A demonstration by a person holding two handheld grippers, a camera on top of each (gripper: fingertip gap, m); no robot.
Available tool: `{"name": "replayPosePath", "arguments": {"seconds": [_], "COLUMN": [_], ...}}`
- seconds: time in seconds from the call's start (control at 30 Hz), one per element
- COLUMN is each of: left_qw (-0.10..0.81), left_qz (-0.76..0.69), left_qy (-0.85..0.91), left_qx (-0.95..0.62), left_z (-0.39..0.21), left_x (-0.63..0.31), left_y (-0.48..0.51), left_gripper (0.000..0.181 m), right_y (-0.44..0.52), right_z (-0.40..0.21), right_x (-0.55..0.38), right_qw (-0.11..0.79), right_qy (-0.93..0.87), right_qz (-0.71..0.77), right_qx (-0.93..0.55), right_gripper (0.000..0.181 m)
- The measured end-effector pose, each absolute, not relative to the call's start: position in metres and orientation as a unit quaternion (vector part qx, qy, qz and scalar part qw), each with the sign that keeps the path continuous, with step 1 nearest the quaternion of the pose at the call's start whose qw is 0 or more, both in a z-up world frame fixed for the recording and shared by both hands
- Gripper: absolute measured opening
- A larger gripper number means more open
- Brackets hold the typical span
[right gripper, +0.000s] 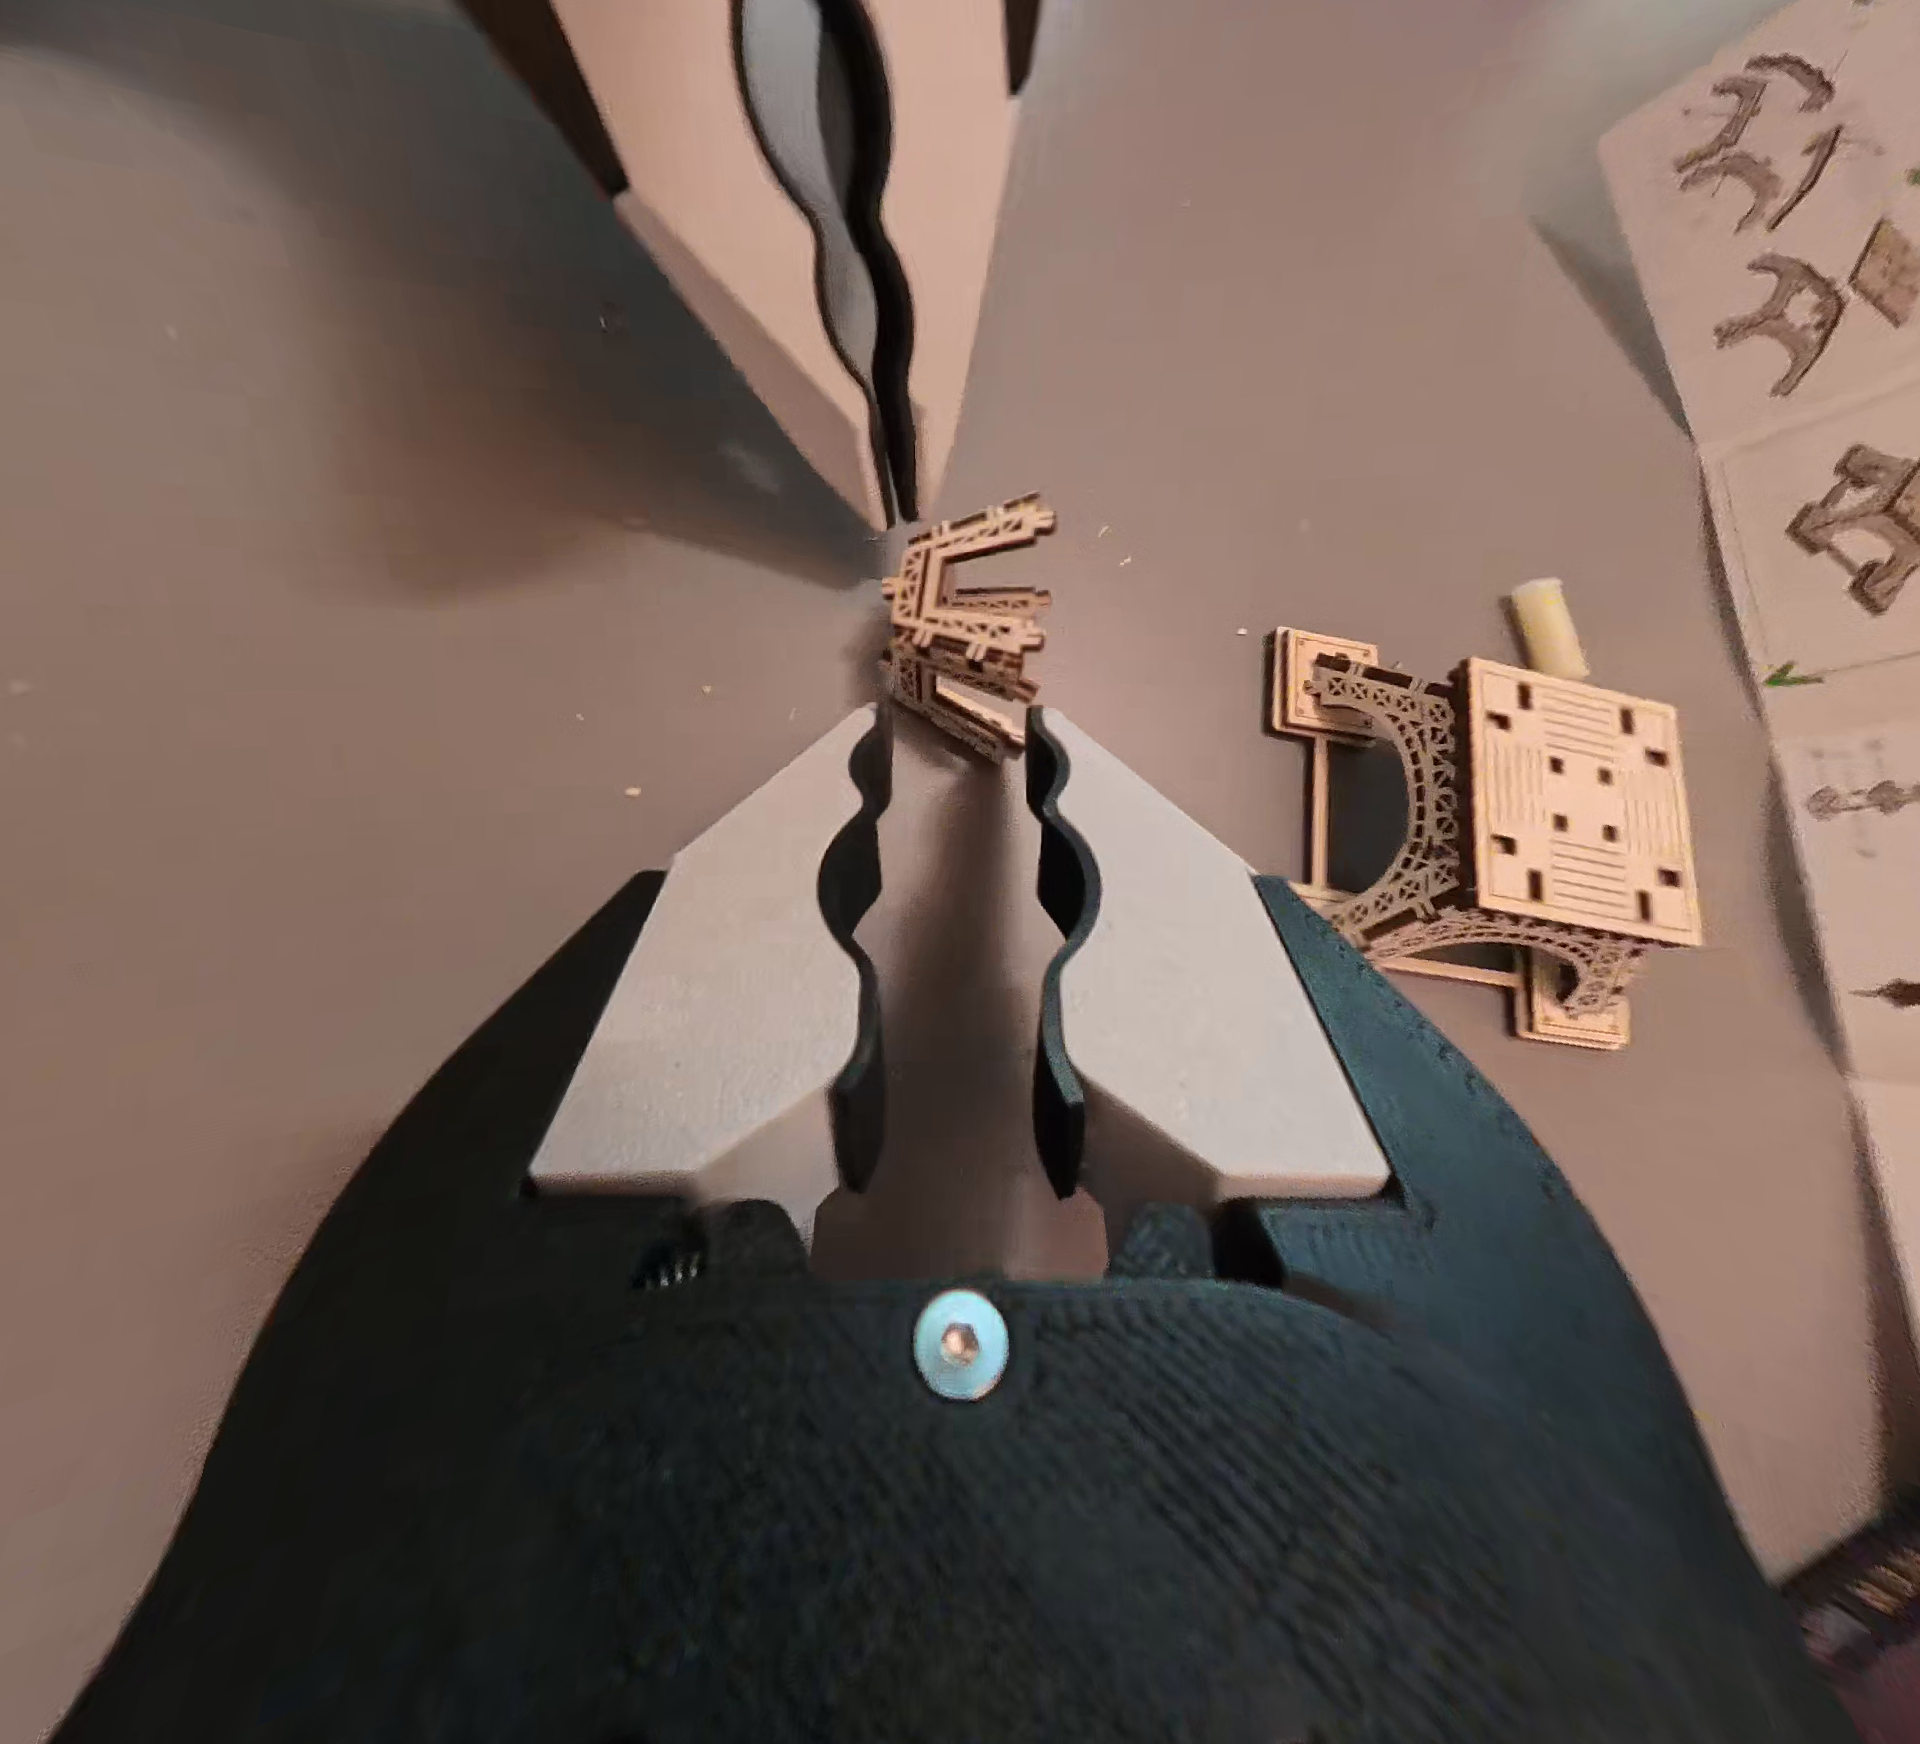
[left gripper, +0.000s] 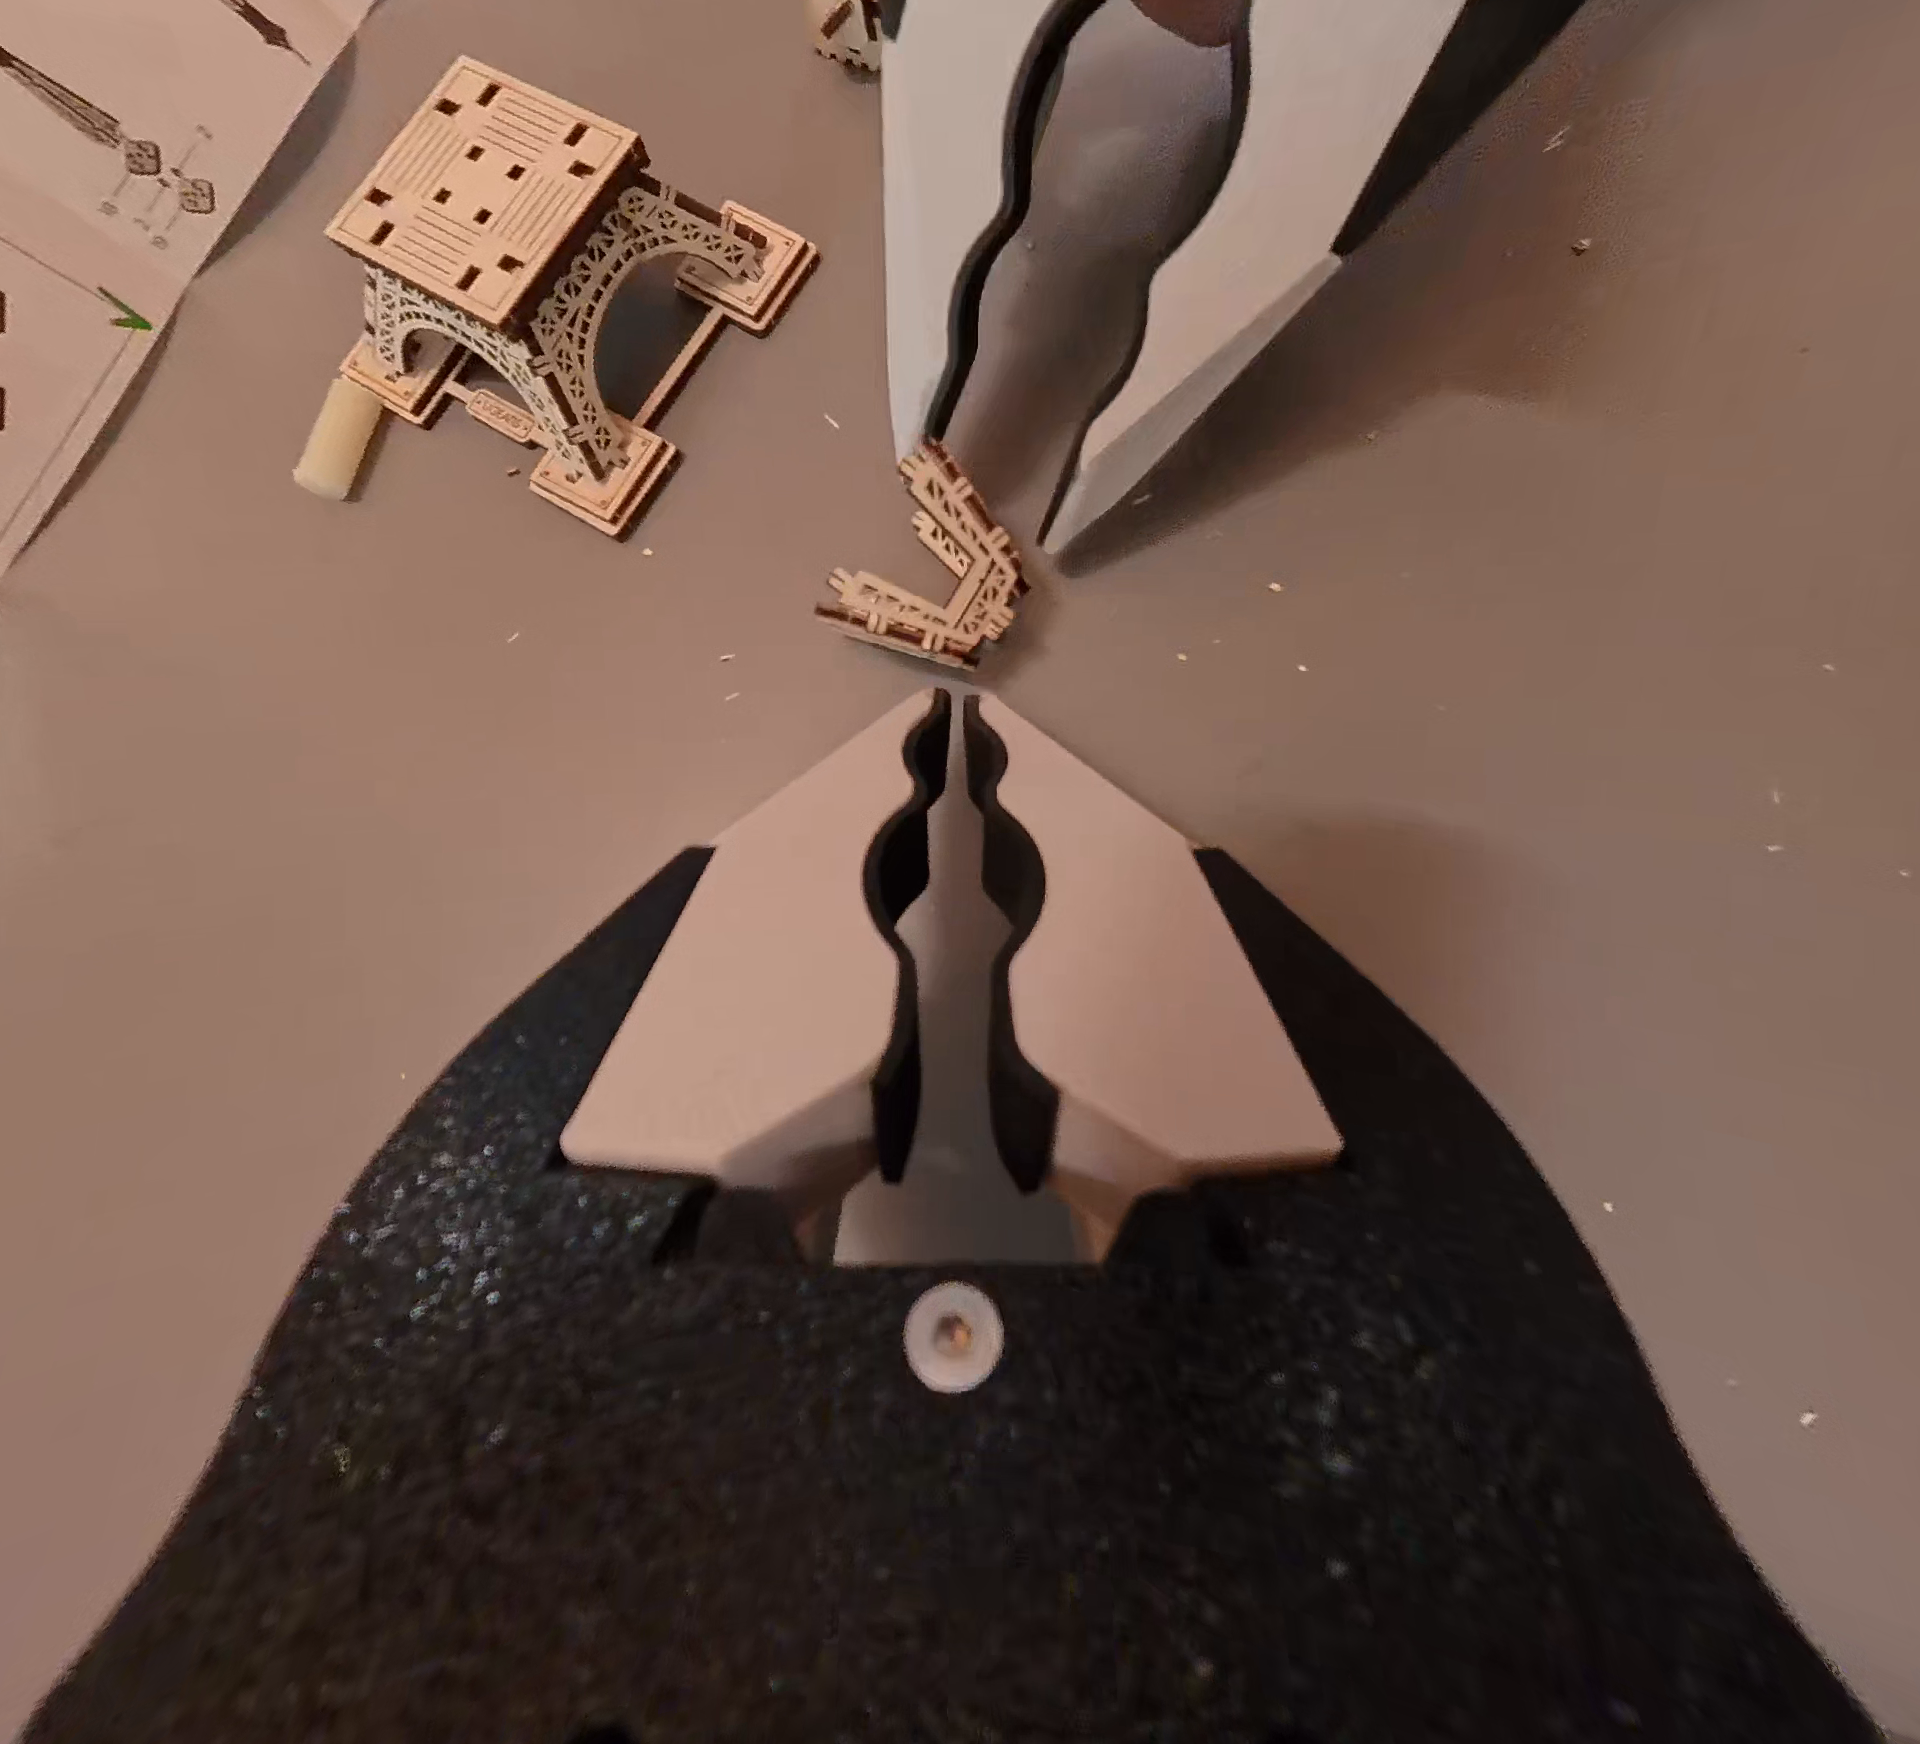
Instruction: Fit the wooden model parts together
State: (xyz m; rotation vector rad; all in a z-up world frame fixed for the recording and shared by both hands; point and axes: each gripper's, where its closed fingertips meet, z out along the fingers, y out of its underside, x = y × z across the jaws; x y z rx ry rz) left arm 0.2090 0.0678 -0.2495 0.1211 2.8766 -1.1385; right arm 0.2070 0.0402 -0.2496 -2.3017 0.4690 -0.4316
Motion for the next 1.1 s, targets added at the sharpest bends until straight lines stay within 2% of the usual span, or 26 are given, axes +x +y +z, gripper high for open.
{"name": "replayPosePath", "arguments": {"seconds": [0.1, 0.27, 0.37, 0.43, 0.77, 1.1], "left_qw": [0.014, 0.000, 0.005, 0.020, 0.026, 0.008], "left_qz": [-0.371, -0.368, -0.378, -0.383, -0.399, -0.399], "left_qy": [0.928, 0.928, 0.924, 0.923, 0.916, 0.917], "left_qx": [0.039, 0.055, 0.054, 0.041, 0.017, 0.024], "left_z": [-0.251, -0.256, -0.256, -0.255, -0.254, -0.255], "left_x": [0.208, 0.204, 0.206, 0.212, 0.221, 0.214], "left_y": [0.067, 0.070, 0.065, 0.061, 0.060, 0.058], "left_gripper": [0.000, 0.000, 0.000, 0.000, 0.000, 0.000], "right_y": [0.048, 0.035, 0.042, 0.045, 0.047, 0.050], "right_z": [-0.244, -0.249, -0.248, -0.252, -0.252, -0.258], "right_x": [0.203, 0.216, 0.209, 0.205, 0.208, 0.207], "right_qw": [0.405, 0.369, 0.382, 0.373, 0.362, 0.346], "right_qy": [0.191, 0.144, 0.124, 0.122, 0.139, 0.146], "right_qz": [-0.118, -0.132, -0.082, -0.059, -0.085, -0.083], "right_qx": [-0.886, -0.909, -0.912, -0.918, -0.918, -0.923], "right_gripper": [0.021, 0.018, 0.025, 0.021, 0.007, 0.012]}}
